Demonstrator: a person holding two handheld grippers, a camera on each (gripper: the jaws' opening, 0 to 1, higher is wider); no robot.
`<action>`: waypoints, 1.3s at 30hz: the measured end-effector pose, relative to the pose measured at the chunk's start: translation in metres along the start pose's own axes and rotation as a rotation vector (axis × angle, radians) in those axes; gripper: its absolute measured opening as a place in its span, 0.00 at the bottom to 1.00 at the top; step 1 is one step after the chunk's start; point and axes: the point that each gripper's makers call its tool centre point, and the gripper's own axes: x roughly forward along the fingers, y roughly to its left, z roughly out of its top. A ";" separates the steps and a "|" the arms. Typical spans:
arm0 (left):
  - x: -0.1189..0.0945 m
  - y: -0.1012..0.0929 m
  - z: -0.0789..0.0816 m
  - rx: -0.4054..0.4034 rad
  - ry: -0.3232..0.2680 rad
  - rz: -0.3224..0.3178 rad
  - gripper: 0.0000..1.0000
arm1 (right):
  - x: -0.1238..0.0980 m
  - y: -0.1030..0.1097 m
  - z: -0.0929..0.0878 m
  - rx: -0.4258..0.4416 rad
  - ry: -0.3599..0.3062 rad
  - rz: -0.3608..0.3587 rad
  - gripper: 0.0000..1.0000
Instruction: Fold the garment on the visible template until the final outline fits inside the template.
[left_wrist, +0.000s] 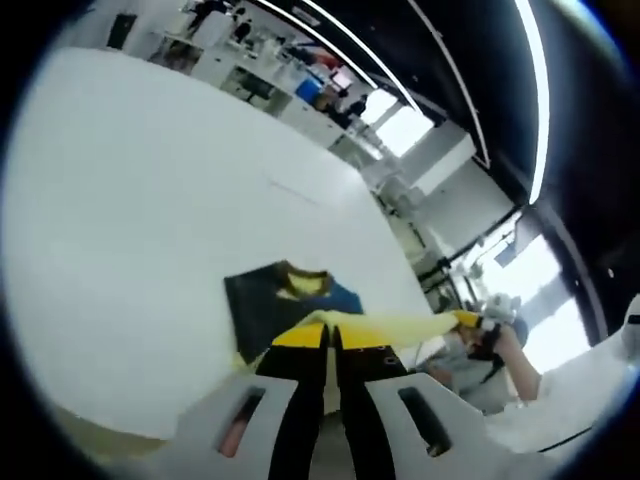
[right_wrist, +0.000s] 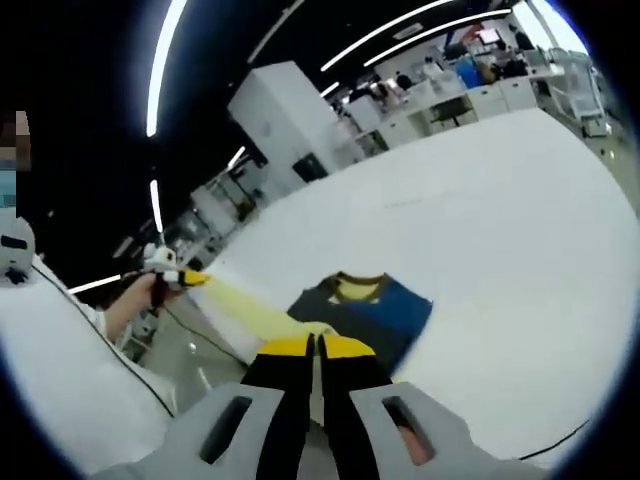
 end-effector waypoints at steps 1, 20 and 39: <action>0.004 0.002 0.002 0.002 0.000 0.003 0.00 | 0.003 -0.003 0.002 -0.003 0.002 -0.004 0.03; 0.065 0.044 0.026 -0.032 0.030 0.056 0.00 | 0.052 -0.061 0.022 0.068 0.022 -0.054 0.03; 0.113 0.083 0.022 -0.069 0.092 0.115 0.00 | 0.089 -0.111 0.010 0.148 0.061 -0.097 0.03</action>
